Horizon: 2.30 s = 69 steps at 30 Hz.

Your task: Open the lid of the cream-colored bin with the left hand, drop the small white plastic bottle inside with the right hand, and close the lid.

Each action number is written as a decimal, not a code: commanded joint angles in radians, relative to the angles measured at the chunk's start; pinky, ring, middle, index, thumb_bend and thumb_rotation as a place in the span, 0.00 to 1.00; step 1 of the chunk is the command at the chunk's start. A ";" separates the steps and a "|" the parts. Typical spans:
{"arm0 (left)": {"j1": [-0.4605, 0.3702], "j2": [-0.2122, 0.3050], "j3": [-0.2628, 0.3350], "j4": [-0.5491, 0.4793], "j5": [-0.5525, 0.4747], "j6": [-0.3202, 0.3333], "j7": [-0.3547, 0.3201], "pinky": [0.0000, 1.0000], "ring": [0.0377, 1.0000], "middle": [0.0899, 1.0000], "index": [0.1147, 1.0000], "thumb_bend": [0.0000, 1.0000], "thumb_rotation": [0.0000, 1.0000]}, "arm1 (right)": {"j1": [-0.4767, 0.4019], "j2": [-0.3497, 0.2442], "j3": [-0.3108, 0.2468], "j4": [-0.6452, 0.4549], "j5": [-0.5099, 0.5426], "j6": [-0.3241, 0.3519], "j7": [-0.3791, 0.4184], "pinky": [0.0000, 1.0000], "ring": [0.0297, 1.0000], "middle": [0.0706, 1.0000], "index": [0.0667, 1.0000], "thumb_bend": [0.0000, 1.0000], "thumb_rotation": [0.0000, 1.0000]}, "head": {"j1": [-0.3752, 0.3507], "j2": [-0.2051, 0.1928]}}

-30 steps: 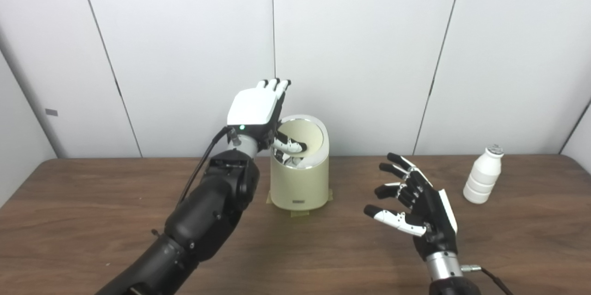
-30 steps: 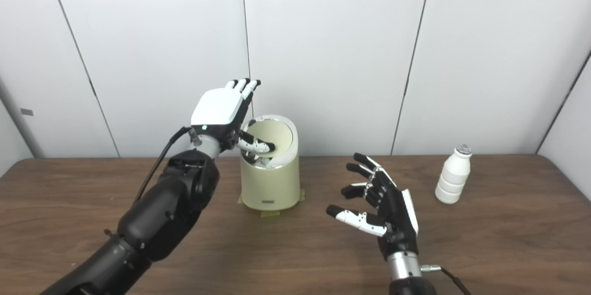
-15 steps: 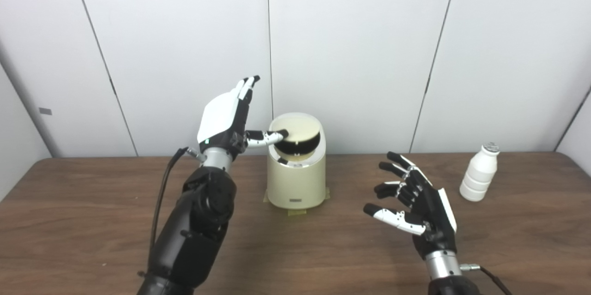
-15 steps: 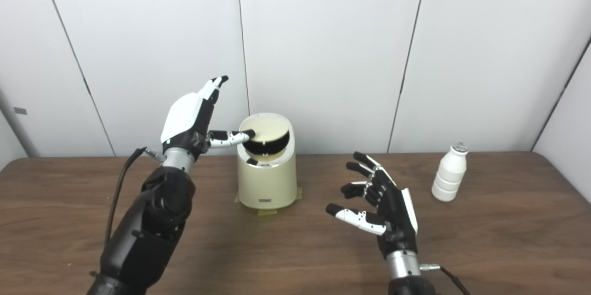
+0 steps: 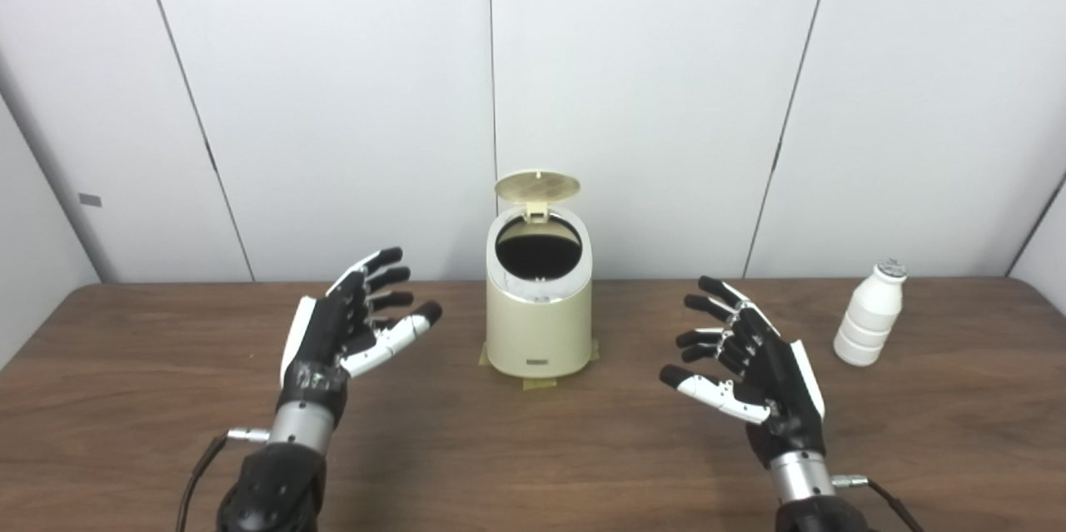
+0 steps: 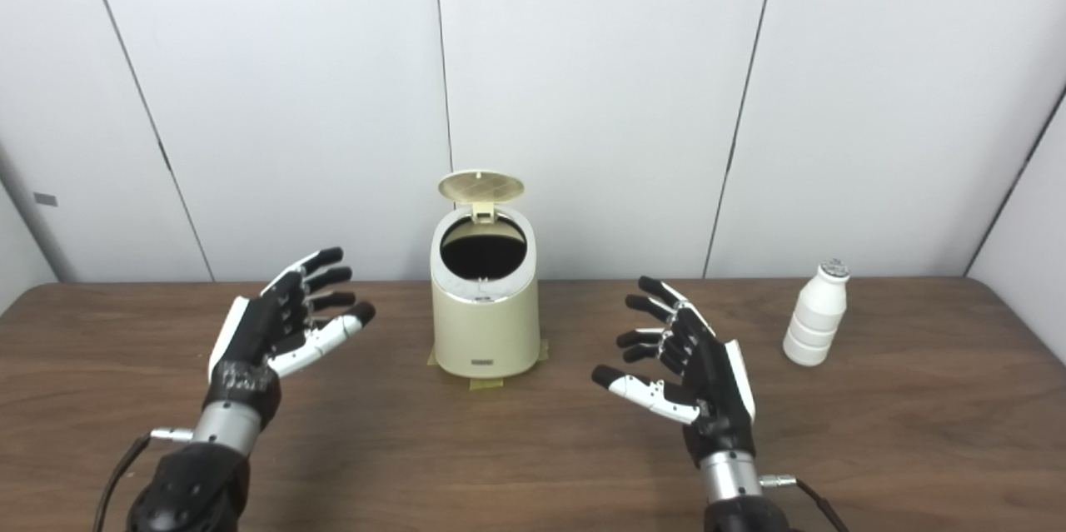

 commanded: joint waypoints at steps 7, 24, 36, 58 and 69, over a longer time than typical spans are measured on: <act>0.057 0.044 -0.016 0.010 -0.020 -0.209 -0.008 0.58 0.69 0.76 0.78 0.69 0.11 | -0.068 -0.027 -0.008 -0.045 0.036 -0.017 0.024 0.52 0.52 0.73 0.75 0.82 0.15 | -0.047 -0.008; 0.040 0.104 0.001 0.122 -0.042 -0.335 -0.016 0.62 0.69 0.75 0.78 0.62 0.00 | -0.327 -0.454 -0.054 -0.142 -0.281 0.253 0.069 0.63 0.76 0.84 0.84 0.84 0.21 | -0.320 -0.118; 0.021 0.102 0.005 0.137 -0.023 -0.338 0.011 0.63 0.69 0.75 0.79 0.62 0.00 | -0.346 -0.565 -0.139 -0.023 -0.249 0.319 0.081 0.73 0.87 0.93 0.91 0.89 0.27 | -0.347 -0.133; 0.028 0.105 0.003 0.105 -0.044 -0.298 0.007 0.68 0.73 0.78 0.81 0.59 0.00 | -0.221 -0.556 -0.167 0.119 -0.059 0.358 0.163 0.88 0.95 0.98 1.00 0.83 0.18 | -0.353 -0.130; 0.030 0.105 0.002 0.097 -0.040 -0.298 0.008 0.66 0.71 0.77 0.81 0.60 0.00 | -0.208 -0.504 -0.156 0.214 -0.049 0.297 0.128 0.84 0.89 0.94 0.93 0.78 0.07 | -0.352 -0.126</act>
